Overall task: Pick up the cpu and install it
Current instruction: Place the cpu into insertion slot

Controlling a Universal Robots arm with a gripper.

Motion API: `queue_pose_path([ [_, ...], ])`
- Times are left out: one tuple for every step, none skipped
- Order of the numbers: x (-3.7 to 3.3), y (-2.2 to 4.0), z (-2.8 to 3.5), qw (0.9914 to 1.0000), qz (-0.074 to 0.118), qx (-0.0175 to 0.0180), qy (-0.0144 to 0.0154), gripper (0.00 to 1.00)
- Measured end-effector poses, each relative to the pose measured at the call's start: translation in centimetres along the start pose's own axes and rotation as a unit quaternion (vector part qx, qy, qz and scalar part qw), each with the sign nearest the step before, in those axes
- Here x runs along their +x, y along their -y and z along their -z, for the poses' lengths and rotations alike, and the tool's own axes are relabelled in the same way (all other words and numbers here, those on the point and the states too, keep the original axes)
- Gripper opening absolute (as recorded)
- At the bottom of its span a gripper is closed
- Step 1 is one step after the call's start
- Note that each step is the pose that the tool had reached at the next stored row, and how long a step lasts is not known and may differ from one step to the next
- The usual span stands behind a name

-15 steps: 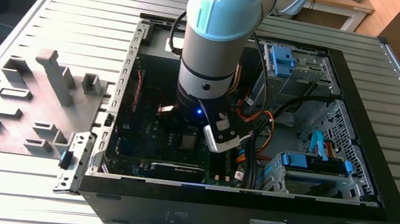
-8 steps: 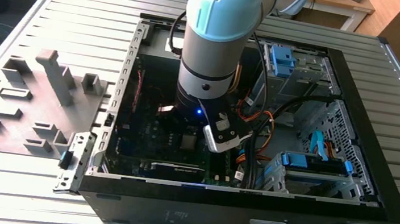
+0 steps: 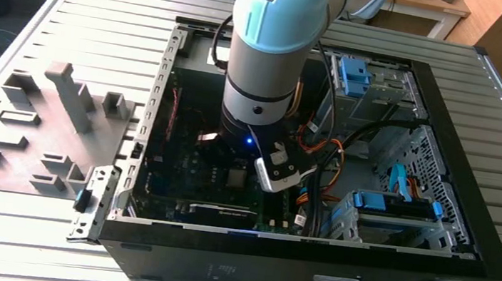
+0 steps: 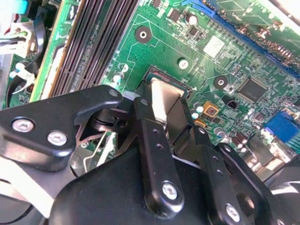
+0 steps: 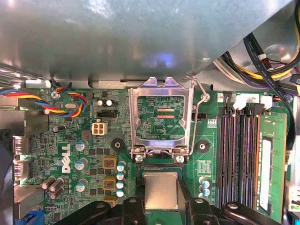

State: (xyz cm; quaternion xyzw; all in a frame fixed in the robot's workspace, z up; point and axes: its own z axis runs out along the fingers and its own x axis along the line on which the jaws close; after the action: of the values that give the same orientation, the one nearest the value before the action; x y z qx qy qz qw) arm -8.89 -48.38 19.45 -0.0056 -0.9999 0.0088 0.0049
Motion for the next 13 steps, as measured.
queue_pose_path([
  [0.01,0.02,0.0,1.0,-0.001,0.0001,-0.0001,0.38],
  [0.02,0.05,0.0,1.0,-0.001,0.0,-0.0001,0.38],
  [0.02,0.08,-0.01,1.0,-0.002,0.0,-0.0001,0.38],
  [0.03,0.12,-0.01,1.0,-0.002,0.0,-0.0001,0.38],
  [0.04,0.14,-0.01,1.0,-0.003,0.0,-0.0001,0.38],
  [0.04,0.15,0.0,0.99999,-0.004,0.0001,-0.0001,0.38],
  [0.05,0.15,-0.01,0.99999,-0.004,0.0,-0.0001,0.38],
  [0.06,0.16,-0.01,0.99999,-0.004,0.0,-0.0001,0.38],
  [0.06,0.17,-0.01,0.99999,-0.004,0.0,-0.0001,0.38],
  [0.08,0.17,-0.01,0.99999,-0.004,0.0,-0.0002,0.38],
  [0.08,0.17,-0.01,0.99999,-0.004,0.0,-0.0002,0.38],
  [0.08,0.17,-0.01,0.99999,-0.004,0.0,-0.0002,0.38],
  [0.08,0.17,-0.01,0.99999,-0.004,0.0,-0.0002,0.38],
])
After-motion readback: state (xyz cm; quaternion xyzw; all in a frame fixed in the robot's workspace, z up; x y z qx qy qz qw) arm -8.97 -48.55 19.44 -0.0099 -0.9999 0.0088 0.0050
